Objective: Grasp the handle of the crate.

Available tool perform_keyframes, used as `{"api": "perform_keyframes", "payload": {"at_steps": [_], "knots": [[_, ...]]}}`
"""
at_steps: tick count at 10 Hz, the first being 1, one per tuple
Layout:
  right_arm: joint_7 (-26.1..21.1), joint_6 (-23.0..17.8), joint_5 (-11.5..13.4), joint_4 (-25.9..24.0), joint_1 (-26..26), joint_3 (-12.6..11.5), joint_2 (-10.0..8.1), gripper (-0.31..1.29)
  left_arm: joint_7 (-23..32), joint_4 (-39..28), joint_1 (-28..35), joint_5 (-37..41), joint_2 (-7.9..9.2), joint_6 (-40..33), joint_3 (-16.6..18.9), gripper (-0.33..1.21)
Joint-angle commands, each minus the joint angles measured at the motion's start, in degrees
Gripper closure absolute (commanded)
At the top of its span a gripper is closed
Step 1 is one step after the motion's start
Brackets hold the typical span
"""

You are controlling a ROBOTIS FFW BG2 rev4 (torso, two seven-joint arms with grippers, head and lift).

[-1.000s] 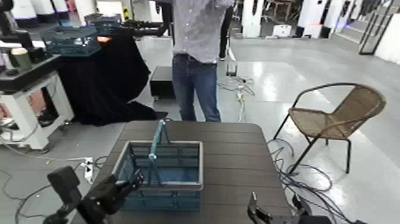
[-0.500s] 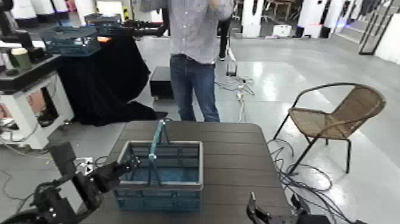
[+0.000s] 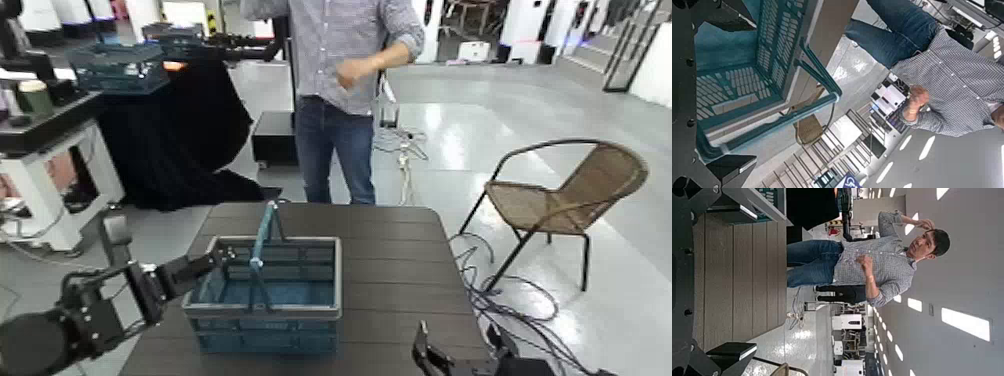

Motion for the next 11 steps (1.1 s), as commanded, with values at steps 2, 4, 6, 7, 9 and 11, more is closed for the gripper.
{"api": "perform_keyframes", "payload": {"at_steps": [2,4,6,7,9,11], "knots": [[0.05,-0.10,-0.56,0.36,-0.62,0.59,-0.21,0.15,-1.86,9.97,-9.98,5.91,1.32,1.07,-7.87,0.11],[0.05,-0.10,-0.74,0.54,-0.88,0.77,-0.39,0.15,-3.88,16.82,-15.34,8.37,1.05,2.22,-12.17,0.11],[0.14,-0.28,-0.91,0.80,-1.15,0.94,-0.48,0.15,-5.99,23.33,-20.70,10.48,0.70,3.80,-17.71,0.11],[0.14,-0.28,-1.00,0.80,-1.41,1.12,-0.56,0.15,-7.66,26.58,-23.16,11.09,0.35,4.85,-20.08,0.11],[0.14,-0.45,-1.27,1.07,-1.68,1.38,-0.65,0.15,-9.33,30.89,-26.68,13.11,-0.09,5.20,-23.77,0.11],[0.23,-0.54,-1.35,1.24,-1.85,1.65,-0.65,0.15,-11.36,34.14,-29.75,13.29,-0.35,5.20,-26.32,0.11]]}}
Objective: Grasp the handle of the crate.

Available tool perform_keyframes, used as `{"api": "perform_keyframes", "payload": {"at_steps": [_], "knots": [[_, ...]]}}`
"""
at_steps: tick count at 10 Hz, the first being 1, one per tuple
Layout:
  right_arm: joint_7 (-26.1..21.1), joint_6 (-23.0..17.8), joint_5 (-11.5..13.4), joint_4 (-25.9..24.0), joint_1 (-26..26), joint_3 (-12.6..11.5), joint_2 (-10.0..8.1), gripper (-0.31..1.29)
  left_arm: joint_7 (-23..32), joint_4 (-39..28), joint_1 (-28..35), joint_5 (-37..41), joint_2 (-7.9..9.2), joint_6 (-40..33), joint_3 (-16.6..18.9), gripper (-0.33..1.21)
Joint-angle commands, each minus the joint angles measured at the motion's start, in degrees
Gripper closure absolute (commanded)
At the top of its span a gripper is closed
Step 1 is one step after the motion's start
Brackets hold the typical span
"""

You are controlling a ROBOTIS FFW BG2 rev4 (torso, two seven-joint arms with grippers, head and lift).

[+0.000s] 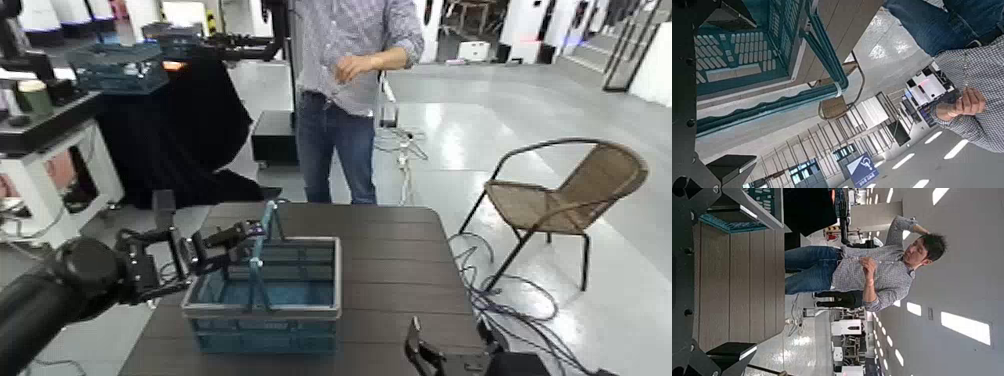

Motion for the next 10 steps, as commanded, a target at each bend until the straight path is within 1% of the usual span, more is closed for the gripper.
{"api": "perform_keyframes", "payload": {"at_steps": [1,4,7,8,9,10], "knots": [[0.05,-0.04,-0.18,0.23,-0.28,0.31,-0.18,0.15,-2.37,4.14,-3.76,0.12,-0.57,0.27,-3.15,0.11],[0.05,-0.04,-0.18,0.23,-0.55,0.57,-0.18,0.15,-4.57,6.87,-6.49,0.12,-1.44,2.03,-5.52,0.12],[0.05,-0.13,-0.27,0.41,-0.63,0.75,-0.18,0.15,-5.80,8.63,-7.98,0.12,-1.44,3.08,-6.84,0.14],[0.05,-0.22,-0.27,0.41,-0.72,0.75,-0.18,0.15,-6.06,8.71,-8.16,0.12,-1.44,3.08,-7.02,0.17],[0.05,-0.22,-0.35,0.41,-0.72,0.84,-0.18,0.15,-6.41,8.80,-8.25,0.12,-1.53,2.99,-7.02,0.30],[0.05,-0.13,-0.44,0.41,-0.72,0.84,-0.18,0.15,-6.59,8.89,-8.25,0.21,-1.62,3.08,-7.02,0.61]]}}
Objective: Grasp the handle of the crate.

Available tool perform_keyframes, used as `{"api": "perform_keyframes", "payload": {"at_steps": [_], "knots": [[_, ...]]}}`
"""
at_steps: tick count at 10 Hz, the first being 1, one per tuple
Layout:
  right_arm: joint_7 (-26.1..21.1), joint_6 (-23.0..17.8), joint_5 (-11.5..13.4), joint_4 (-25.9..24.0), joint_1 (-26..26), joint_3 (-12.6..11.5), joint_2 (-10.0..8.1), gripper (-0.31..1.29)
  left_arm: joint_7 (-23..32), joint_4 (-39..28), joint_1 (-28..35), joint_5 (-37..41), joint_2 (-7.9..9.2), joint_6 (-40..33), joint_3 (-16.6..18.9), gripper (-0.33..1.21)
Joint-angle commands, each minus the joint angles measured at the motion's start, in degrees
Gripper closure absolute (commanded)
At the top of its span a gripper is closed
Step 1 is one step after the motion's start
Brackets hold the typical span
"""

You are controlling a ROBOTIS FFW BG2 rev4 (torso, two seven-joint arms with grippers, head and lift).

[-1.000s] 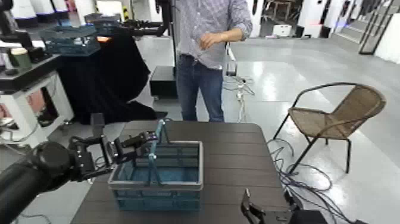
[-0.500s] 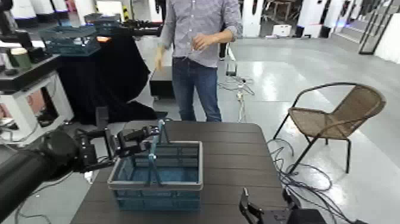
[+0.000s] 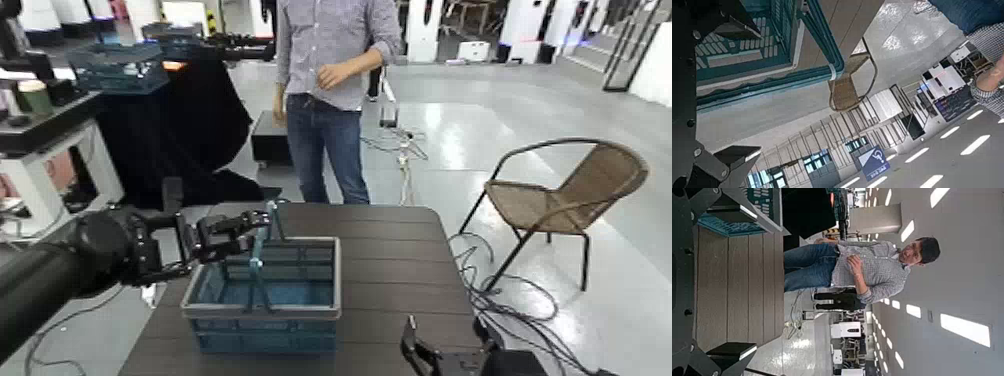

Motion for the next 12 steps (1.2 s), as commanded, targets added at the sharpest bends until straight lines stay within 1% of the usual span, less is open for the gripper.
{"api": "perform_keyframes", "payload": {"at_steps": [1,3,4,5,6,10,12], "knots": [[0.00,0.05,-0.12,0.00,-0.01,0.03,0.00,0.15,-0.31,0.40,-0.05,0.00,-0.09,0.00,-0.21,0.82],[0.00,0.05,-0.21,0.00,-0.01,0.03,0.00,0.15,-0.66,0.84,-0.14,0.00,-0.09,0.09,-0.39,1.04],[0.00,0.05,-0.21,0.00,-0.01,0.12,0.00,0.15,-0.83,0.93,-0.14,0.00,-0.09,0.09,-0.57,1.04],[0.00,0.05,-0.21,0.00,-0.10,0.12,-0.09,0.15,-1.27,1.01,-0.05,0.00,-0.09,0.09,-0.74,1.09],[0.00,0.05,-0.29,0.00,-0.10,0.12,-0.09,0.15,-1.36,1.01,-0.05,0.00,-0.09,0.09,-0.74,1.20],[0.00,0.14,-0.38,-0.09,0.16,-0.06,0.00,0.15,-2.06,0.58,0.83,0.00,-0.27,0.09,-0.57,1.20],[-0.09,0.14,-0.38,-0.17,0.43,-0.32,0.00,0.15,-2.06,-1.97,2.67,0.00,-0.09,0.09,0.84,1.20]]}}
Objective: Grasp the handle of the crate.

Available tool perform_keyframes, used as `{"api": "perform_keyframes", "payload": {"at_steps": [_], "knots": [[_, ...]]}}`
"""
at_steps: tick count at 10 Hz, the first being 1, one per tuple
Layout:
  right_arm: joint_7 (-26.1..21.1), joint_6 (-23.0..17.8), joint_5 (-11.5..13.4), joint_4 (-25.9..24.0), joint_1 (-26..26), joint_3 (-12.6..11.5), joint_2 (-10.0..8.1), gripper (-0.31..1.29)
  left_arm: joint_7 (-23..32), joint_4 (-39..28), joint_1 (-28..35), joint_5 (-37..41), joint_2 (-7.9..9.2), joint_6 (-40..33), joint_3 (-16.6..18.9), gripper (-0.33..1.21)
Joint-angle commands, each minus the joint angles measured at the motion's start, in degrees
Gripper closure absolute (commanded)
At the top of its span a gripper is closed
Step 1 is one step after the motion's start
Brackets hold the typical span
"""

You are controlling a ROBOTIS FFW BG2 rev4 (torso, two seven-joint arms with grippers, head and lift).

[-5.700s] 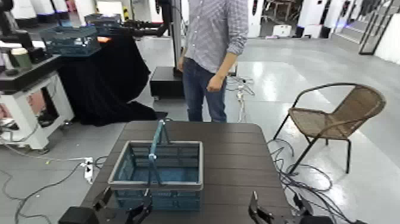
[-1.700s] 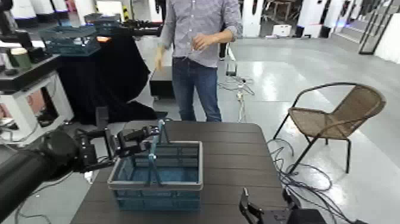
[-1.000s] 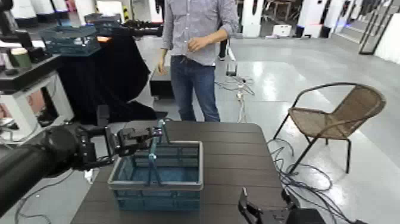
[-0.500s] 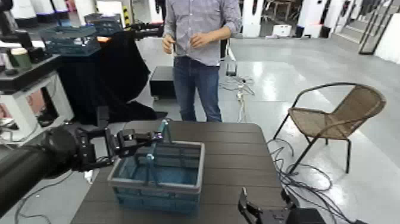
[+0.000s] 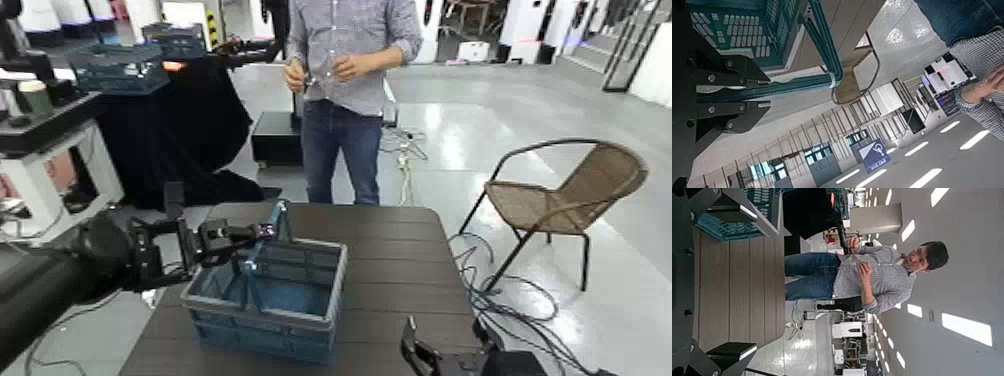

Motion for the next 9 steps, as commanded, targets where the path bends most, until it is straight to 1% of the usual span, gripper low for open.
{"api": "perform_keyframes", "payload": {"at_steps": [1,3,4,6,7,9], "knots": [[-0.09,0.00,0.09,-0.17,0.45,-0.48,0.26,0.15,0.09,-4.47,2.99,-0.09,0.29,0.63,2.46,1.20],[-0.18,-0.09,0.35,-0.26,0.54,-0.75,0.26,0.15,0.71,-9.74,6.42,-0.18,0.64,1.77,5.19,1.20],[-0.27,-0.18,0.44,-0.26,0.62,-0.75,0.26,0.15,2.29,-13.35,8.53,-0.18,0.91,2.30,7.03,1.20],[-1.24,-0.44,0.70,-0.34,0.62,-0.84,0.18,0.15,9.23,-22.84,14.06,0.00,1.44,4.67,12.92,1.20],[-1.59,-0.35,0.97,-0.52,0.62,-0.92,0.00,0.15,13.28,-27.94,16.70,1.49,1.61,5.64,14.94,1.20],[-1.76,-0.53,1.23,-0.70,0.62,-1.01,-0.09,0.15,20.66,-36.46,21.54,4.39,1.35,6.34,18.72,1.20]]}}
